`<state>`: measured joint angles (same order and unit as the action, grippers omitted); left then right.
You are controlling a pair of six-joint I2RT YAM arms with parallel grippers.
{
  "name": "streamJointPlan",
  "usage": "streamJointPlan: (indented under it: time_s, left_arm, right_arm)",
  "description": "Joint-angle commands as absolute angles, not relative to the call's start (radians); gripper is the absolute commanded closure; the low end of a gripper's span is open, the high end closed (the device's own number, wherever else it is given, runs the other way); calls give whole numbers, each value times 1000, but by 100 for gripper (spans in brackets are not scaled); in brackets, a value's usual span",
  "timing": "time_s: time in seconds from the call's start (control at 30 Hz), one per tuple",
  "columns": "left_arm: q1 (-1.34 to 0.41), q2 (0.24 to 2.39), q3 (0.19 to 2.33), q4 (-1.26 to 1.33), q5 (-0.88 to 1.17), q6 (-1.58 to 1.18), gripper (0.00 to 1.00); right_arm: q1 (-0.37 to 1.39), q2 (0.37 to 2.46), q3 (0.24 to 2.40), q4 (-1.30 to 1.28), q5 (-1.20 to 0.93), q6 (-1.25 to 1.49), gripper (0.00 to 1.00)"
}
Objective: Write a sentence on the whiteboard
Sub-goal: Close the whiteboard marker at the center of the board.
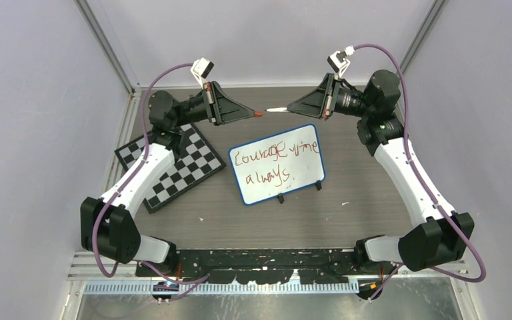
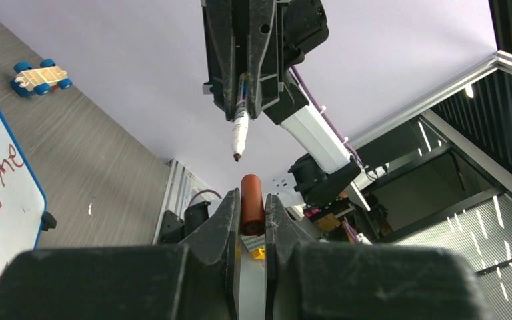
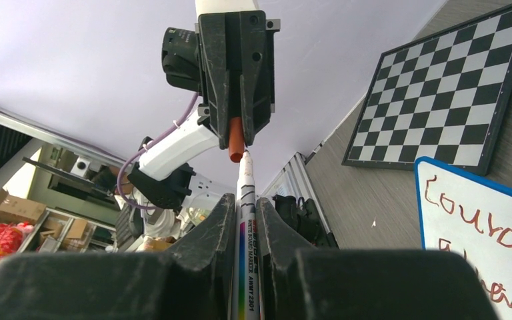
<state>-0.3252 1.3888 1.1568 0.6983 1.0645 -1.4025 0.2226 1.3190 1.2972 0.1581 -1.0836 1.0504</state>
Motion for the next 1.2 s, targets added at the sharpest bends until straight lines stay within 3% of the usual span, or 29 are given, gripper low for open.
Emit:
streamJointPlan:
  time_s: [0.0, 1.17]
  left_arm:
    - [-334, 1367, 1156, 691, 1045, -1362, 100]
    - [-353, 1381, 1169, 658, 1023, -1347, 100]
  right_arm:
    - [230, 1274, 1305, 211, -1097, 1069, 100]
    - [256, 1255, 1281, 189, -1100, 1060, 100]
